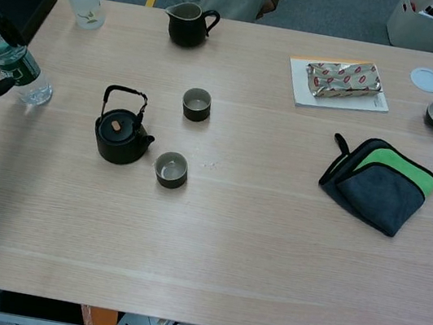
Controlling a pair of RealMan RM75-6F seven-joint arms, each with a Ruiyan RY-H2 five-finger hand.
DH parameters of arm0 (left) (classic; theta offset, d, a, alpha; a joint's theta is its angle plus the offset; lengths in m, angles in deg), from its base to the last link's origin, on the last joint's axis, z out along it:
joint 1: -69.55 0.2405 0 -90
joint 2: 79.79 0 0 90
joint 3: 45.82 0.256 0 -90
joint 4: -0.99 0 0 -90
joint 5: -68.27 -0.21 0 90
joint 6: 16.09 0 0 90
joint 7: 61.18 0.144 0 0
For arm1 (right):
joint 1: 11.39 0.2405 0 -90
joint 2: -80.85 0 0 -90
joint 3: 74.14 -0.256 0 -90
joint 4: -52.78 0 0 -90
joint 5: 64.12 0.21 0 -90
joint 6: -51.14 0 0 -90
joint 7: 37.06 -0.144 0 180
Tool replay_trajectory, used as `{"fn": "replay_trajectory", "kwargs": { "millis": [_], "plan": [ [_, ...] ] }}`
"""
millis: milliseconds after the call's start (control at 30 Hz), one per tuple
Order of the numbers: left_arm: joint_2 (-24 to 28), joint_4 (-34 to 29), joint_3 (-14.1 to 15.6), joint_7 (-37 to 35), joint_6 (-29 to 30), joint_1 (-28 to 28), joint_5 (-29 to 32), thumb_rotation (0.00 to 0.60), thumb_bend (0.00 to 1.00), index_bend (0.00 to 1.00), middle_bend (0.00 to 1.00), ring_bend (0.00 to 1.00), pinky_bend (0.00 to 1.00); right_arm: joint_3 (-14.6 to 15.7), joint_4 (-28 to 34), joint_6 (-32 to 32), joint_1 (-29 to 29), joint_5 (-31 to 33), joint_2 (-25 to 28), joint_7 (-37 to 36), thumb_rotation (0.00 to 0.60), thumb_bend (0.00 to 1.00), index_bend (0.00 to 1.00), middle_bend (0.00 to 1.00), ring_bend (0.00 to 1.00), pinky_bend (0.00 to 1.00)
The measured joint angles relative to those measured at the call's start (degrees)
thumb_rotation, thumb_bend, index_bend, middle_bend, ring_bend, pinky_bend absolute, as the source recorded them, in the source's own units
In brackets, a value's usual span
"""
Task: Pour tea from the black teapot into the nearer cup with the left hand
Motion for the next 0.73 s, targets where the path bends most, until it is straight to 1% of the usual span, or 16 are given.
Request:
{"fn": "replay_trajectory", "kwargs": {
  "millis": [233,733],
  "plan": [
    [-1.4,1.1,0.0,0.8,0.2,1.2,-0.1,0.6,0.29,0.33,0.33,0.22,0.12,0.1,-0.2,-0.1,0.0,0.0,0.1,-0.4,0.6,0.01,0.28,0.38,0.29,0.29],
    [-0.8,0.7,-1.6,0.6,-0.1,1.9,0.2,0.6,0.29,0.33,0.33,0.22,0.12,0.2,-0.2,-0.2,0.2,-0.2,0.0,-0.3,0.6,0.01,0.28,0.38,0.29,0.29]
  ]
}}
